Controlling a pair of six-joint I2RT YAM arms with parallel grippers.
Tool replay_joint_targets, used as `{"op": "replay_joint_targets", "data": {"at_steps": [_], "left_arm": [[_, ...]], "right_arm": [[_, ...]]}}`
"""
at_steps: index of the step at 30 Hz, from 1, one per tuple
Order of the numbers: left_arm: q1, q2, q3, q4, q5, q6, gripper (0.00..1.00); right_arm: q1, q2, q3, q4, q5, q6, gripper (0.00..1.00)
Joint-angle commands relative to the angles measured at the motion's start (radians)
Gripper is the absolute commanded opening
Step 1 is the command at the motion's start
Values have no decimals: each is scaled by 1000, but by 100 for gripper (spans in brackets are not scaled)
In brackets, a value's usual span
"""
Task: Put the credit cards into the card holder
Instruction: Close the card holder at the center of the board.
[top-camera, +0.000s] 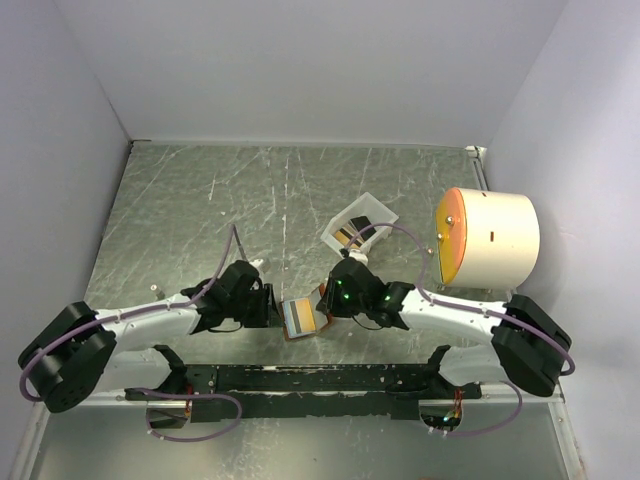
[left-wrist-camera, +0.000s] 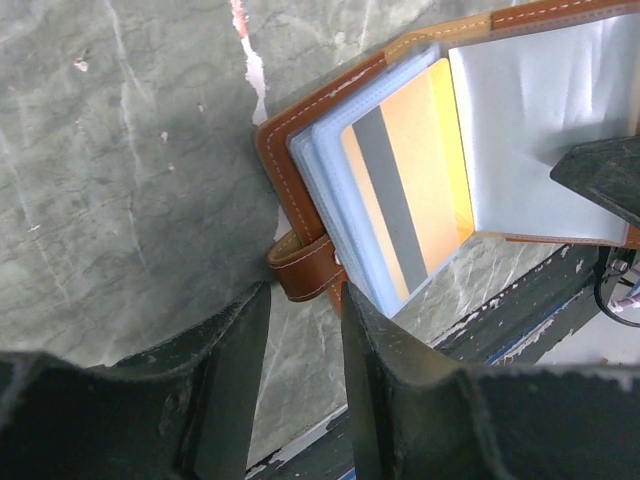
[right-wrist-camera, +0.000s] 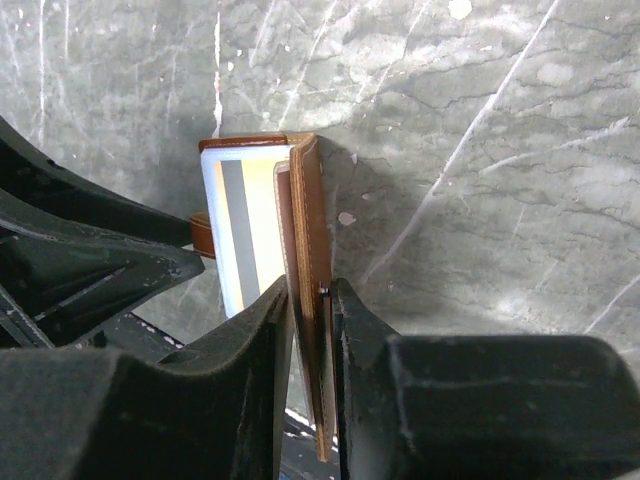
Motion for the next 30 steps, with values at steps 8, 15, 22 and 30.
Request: {"op": "replay_joint_targets", "data": {"at_steps": [8,15,22,30], "left_arm": [[-72,74,82,-104,-144,76,38],[-137,82,183,-221,-255,170,38],[-212,174,249,-215,-221,304,51],[-305,240,331,-220,-322,342,53]], "right_arm": [[2,-52,-14,-14,52,5,20],[1,-35,-19,4,53,0,11],[2,-55,-10,-18,86,-13,2],[-13,-114,-10,-79,126,-32,0]]}}
